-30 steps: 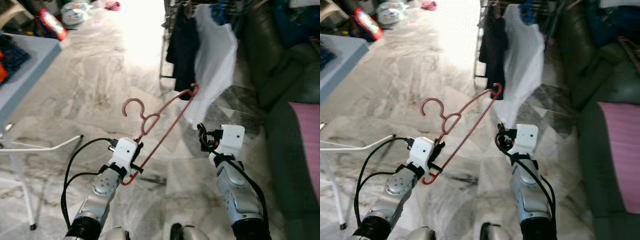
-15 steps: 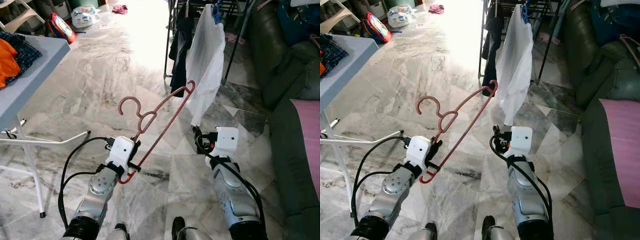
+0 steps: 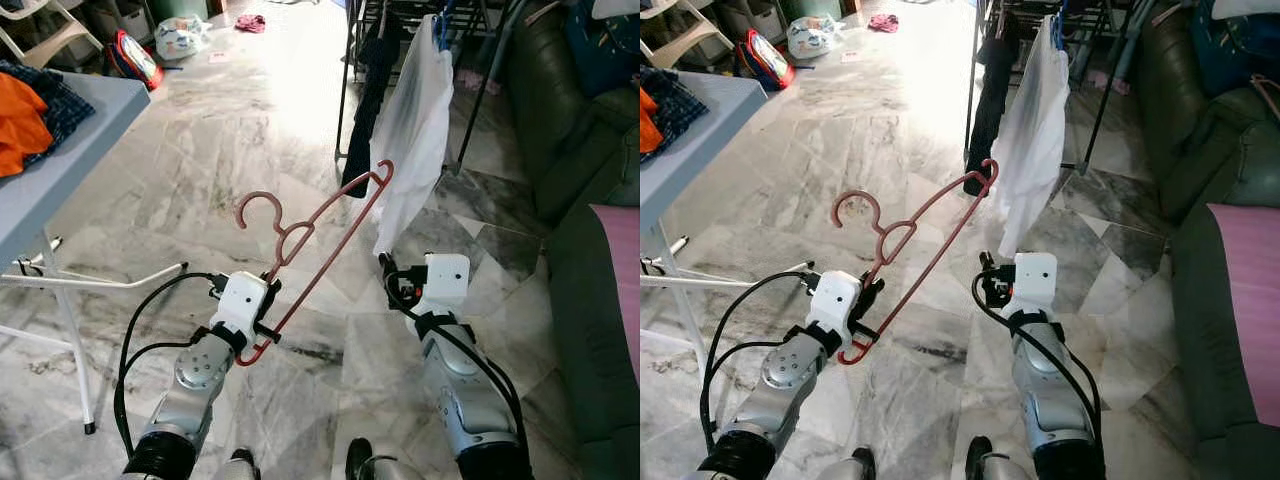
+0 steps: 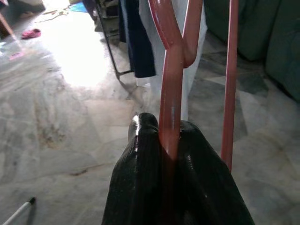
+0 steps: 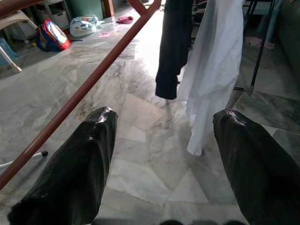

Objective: Hang hanger

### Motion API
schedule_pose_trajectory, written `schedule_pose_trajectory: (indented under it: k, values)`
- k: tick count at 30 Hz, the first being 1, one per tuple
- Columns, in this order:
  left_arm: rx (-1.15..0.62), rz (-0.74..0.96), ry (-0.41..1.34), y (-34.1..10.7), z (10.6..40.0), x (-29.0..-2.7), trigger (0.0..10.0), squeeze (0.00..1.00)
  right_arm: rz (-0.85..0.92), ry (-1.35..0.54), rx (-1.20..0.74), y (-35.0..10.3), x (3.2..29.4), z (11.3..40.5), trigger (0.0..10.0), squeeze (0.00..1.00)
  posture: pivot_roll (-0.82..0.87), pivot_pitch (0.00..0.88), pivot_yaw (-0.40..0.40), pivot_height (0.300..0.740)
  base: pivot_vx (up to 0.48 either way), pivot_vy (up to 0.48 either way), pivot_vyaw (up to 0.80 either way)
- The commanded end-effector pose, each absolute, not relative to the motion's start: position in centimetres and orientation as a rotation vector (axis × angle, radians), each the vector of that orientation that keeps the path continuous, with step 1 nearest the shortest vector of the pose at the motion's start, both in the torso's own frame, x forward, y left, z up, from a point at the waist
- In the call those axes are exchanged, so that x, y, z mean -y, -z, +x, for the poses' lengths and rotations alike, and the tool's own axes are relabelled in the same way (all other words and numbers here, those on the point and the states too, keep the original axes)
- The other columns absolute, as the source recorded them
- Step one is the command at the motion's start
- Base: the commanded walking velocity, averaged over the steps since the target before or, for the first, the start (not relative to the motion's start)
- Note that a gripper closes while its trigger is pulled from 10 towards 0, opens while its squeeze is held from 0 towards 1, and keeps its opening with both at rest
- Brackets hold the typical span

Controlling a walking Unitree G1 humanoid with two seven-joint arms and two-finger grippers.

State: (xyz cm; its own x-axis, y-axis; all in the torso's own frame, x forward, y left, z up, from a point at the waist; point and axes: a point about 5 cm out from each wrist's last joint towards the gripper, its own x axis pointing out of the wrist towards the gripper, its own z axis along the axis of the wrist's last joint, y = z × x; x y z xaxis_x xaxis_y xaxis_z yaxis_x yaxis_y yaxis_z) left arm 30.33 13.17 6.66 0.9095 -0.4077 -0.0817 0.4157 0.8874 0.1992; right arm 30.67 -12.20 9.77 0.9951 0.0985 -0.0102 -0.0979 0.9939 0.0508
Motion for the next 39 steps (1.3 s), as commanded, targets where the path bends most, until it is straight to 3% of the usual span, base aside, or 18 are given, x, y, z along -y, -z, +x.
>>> schedule_pose_trajectory:
  k: [1, 16, 18, 20, 29, 30, 39]
  values:
    - [-0.028, 0.211, 0.433, -6.7, 30.2, -13.2, 10.0, 0.0, 0.03, -0.115, 0.016, -10.3, 12.1, 30.5, 10.0, 0.0, 0.06, 0.2, 0.001, 0.74, 0.0, 0.0, 0.0]
    - [-0.035, 0.342, 0.401, -7.2, 31.1, -15.0, 10.0, 0.0, -0.245, -0.427, 0.032, -11.6, 13.7, 29.4, 10.0, 0.0, 0.05, 0.219, -0.003, 0.74, 0.0, 0.0, 0.0]
    - [-0.025, 0.412, 0.417, -7.8, 31.6, -15.5, 10.0, 0.0, -0.297, -0.498, 0.033, -12.1, 14.2, 29.2, 10.0, 0.0, 0.05, 0.22, -0.003, 0.74, 0.0, 0.0, 0.0]
    - [0.029, 0.599, 0.487, -8.9, 32.1, -16.1, 10.0, 0.0, -0.401, -0.626, 0.052, -13.5, 15.0, 29.0, 10.0, 0.0, 0.05, 0.222, -0.004, 0.74, 0.0, 0.0, 0.0]
    - [0.059, 0.866, 0.634, -10.1, 32.8, -17.5, 10.0, 0.0, -0.633, -0.907, 0.064, -16.3, 15.2, 29.0, 10.0, 0.0, 0.06, 0.232, 0.0, 0.74, 0.0, 0.0, 0.0]
    - [0.066, 0.892, 0.665, -10.2, 32.9, -17.4, 10.0, 0.0, -0.635, -0.925, 0.085, -17.0, 15.2, 29.3, 10.0, 1.0, 0.06, 0.234, 0.002, 0.74, 0.0, 0.0, 0.0]
    - [0.154, 0.944, 0.764, -10.9, 32.7, -16.4, 10.0, 0.0, -0.774, -1.011, 0.049, -18.7, 16.2, 31.2, 10.0, 1.0, 0.07, 0.239, 0.013, 0.74, 0.0, 0.0, 0.0]
